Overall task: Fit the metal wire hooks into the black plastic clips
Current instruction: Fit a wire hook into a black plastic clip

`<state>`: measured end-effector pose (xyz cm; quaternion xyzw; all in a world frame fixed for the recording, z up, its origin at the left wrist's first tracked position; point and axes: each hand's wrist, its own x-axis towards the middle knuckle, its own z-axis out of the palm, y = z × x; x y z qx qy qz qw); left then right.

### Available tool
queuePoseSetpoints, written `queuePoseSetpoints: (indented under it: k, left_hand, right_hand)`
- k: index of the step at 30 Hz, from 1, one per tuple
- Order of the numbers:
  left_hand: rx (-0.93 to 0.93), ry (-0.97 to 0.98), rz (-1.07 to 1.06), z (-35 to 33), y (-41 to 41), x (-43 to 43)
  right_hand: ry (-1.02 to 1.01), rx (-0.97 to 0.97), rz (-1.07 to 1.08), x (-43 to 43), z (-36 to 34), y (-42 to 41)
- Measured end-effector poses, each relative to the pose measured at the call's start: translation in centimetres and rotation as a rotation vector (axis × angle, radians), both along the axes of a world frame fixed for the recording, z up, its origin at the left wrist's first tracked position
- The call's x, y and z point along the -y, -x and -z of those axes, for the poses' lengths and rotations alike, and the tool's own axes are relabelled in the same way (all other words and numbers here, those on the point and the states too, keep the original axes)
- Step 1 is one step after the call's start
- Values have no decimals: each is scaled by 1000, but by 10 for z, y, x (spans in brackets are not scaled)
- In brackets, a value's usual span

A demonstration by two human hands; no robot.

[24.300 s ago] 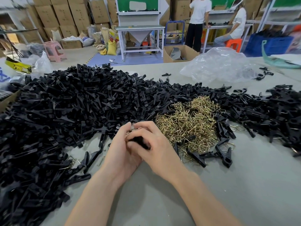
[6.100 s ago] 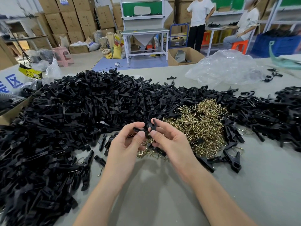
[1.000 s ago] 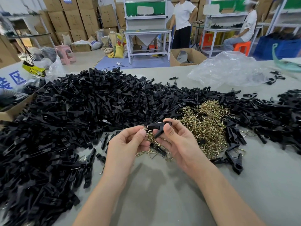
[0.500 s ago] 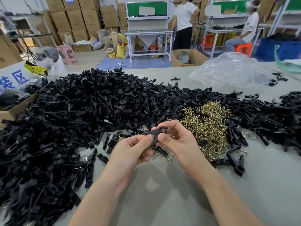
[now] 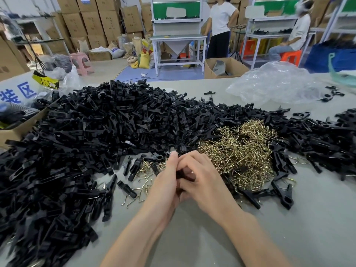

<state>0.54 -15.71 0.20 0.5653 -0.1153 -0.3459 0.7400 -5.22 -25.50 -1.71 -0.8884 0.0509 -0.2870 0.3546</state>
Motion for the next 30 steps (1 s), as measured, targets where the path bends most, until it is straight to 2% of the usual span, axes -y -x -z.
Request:
queuePoseSetpoints:
  k: [5,7,12,14,20,23,30]
  left_hand:
    - [-56,0,-46,-2,3,2]
    - [-139,-7,-18,-2,-2,1]
    - [-435,78,140,-9,-17,-12]
    - [-489,95,186,-10,-19,-15]
    - [-357,74,300,-1,-25,-16]
    - [-251,62,243,0,-17,-9]
    - [-147,27,179,-2,-9,-4]
  right_hand:
    - [-82,-59,-83,5,2,0]
    - [-129,-68,-117,5,1,1]
    - [-97,-76,-141,-1,-2,2]
    - [-83,-81,-138,-3,-4,3]
    - [-62,-75,-142,6,-6,9]
    - [7,-93,-160,4,-6,9]
    - [94,-53,-171,-1,-11,11]
